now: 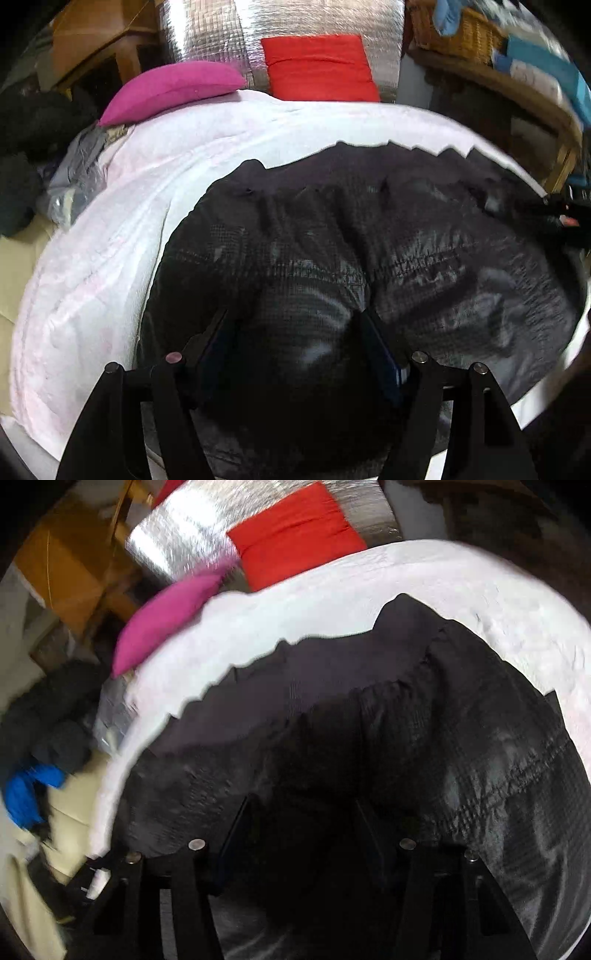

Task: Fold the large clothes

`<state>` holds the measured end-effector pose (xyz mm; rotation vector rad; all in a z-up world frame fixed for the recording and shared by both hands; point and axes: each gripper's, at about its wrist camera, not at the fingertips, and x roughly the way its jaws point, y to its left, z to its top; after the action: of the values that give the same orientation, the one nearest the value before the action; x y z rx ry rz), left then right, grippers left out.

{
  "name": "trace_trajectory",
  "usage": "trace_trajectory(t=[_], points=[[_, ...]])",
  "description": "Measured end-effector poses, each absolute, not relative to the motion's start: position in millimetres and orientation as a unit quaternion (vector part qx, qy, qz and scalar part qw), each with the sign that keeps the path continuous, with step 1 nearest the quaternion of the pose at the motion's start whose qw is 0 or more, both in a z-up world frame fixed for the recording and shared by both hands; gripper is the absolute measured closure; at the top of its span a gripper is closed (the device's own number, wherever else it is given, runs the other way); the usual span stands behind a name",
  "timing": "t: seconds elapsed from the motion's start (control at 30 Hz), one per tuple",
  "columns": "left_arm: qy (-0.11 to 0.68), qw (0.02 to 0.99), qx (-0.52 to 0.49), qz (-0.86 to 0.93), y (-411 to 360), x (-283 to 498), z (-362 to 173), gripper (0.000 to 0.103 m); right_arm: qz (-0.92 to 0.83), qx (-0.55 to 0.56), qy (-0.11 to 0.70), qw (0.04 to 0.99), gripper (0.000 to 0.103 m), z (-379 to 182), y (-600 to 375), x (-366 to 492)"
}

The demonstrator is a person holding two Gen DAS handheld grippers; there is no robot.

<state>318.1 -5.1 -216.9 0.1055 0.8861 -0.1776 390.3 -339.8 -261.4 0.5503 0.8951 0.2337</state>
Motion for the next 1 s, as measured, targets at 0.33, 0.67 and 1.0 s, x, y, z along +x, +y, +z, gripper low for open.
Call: trace_trajectory(t=[0.33,0.67,1.0], points=[[0.376,0.926,0.002,-0.022,46.7,301.0,-181.6,0.029,0.061,0.364,0.34,0.865,0.042,-248.5,-429.5,340.7],[0.405,0.903,-0.138,0.03,113.2,307.8,-192.6,0.024,0.029,0.423,0.34,0.839,0.027,-272.2,-492.7,303.7],[0.381,0.919,-0.04,0.094,89.6,306.9,-186.2,0.024,0.09,0.366,0.258,0.889,0.027,-243.5,-479.6,287.3]])
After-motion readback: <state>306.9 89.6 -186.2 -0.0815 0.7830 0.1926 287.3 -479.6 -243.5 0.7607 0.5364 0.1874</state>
